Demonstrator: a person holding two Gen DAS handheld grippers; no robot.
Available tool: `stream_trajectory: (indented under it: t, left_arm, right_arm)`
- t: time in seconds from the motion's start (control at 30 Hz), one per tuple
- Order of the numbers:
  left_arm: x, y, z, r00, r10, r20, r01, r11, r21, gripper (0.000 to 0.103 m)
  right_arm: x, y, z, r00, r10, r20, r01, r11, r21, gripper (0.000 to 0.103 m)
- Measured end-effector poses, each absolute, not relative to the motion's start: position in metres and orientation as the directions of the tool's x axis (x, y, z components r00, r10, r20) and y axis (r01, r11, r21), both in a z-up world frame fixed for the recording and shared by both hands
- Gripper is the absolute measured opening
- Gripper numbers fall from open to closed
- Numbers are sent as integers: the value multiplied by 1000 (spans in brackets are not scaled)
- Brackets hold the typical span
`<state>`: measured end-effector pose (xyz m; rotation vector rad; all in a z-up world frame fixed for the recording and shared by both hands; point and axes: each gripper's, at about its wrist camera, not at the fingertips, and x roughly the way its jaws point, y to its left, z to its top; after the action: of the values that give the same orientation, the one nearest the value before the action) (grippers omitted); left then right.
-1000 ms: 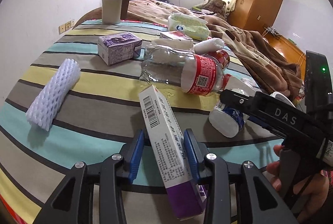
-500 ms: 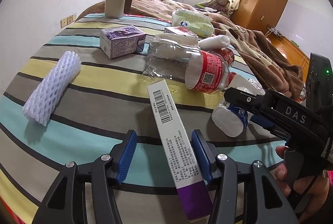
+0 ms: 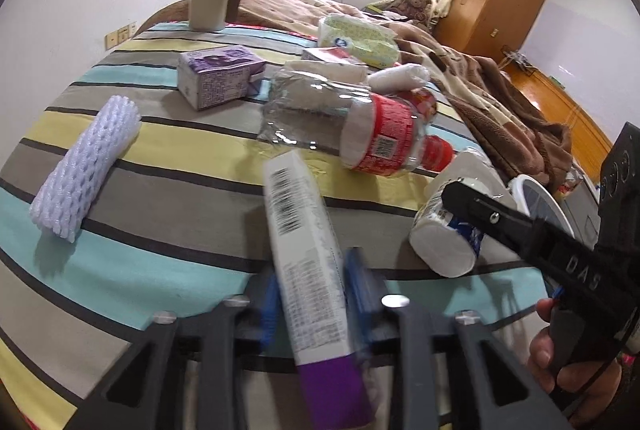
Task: Collect trash
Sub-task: 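Grasp the white-and-purple medicine box with the left tool while the right tool grasps the yogurt cup, then carry the medicine box and yogurt cup over the wastebasket with both tools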
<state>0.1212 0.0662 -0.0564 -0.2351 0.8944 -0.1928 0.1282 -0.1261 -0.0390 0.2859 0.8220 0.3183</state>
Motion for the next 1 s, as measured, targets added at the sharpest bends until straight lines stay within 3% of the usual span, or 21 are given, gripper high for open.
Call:
stream_trajectory:
  t: [0.23, 1.0]
  left_arm:
    - [116, 61, -54, 612, -287, -737, 88, 951, -297, 26]
    - [101, 12, -8, 659, -343, -670, 215, 939, -269, 26]
  right_arm:
    - [112, -130, -32, 679, 337, -652, -220, 941, 257, 68]
    - [87, -187, -7, 765, 299, -571, -139, 942, 306, 67]
